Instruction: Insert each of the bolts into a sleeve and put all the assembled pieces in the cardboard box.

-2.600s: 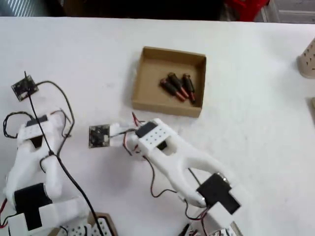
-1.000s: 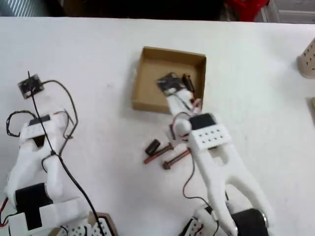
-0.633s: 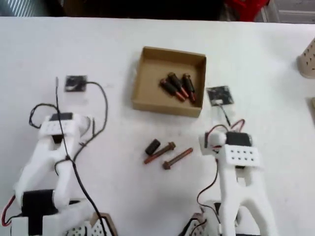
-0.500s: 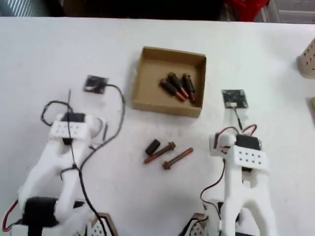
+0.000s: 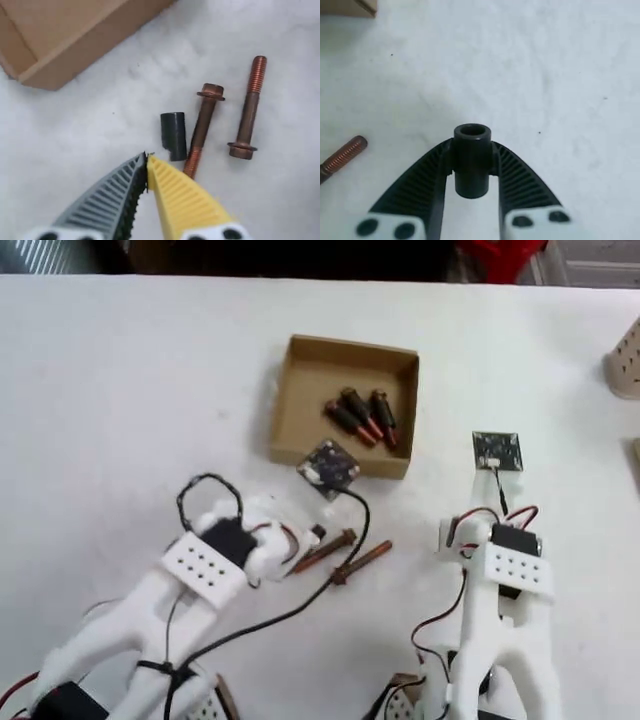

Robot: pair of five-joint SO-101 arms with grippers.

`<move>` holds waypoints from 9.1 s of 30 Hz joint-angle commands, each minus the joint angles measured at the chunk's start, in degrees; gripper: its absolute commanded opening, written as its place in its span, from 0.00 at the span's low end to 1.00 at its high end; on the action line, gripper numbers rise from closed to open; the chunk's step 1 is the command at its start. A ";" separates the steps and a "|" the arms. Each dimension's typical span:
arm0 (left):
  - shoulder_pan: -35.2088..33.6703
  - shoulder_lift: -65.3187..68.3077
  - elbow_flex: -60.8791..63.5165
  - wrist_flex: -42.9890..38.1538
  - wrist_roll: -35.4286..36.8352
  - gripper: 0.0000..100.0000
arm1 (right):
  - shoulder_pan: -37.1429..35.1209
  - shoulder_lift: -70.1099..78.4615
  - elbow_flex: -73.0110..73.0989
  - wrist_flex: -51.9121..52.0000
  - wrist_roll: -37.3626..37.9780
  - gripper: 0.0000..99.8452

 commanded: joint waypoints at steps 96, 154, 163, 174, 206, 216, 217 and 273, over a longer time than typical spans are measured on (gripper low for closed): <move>-6.29 52.00 -43.87 13.45 16.88 0.13 | 0.75 -2.15 0.09 -2.68 -0.62 0.02; -28.53 6.46 -7.03 -14.86 17.32 0.02 | -17.54 -12.09 6.77 -4.44 -0.62 0.02; -38.64 6.11 2.02 -23.82 17.32 0.02 | -34.24 -26.51 11.78 -5.67 -10.20 0.02; -45.05 5.93 8.35 -26.99 17.23 0.02 | -49.80 -18.59 12.92 -27.47 -11.96 0.02; -46.90 6.20 8.53 -30.24 17.05 0.02 | -60.00 36.88 15.47 -111.43 -11.87 0.02; -46.73 6.02 8.53 -30.24 16.97 0.02 | -61.76 45.49 13.63 -126.55 -11.96 0.02; -46.81 6.02 8.53 -30.24 16.97 0.02 | -61.85 47.16 12.84 -128.04 -11.96 0.02; -38.37 -40.75 35.52 -48.53 27.69 0.02 | -64.40 55.96 4.04 -123.47 -20.48 0.02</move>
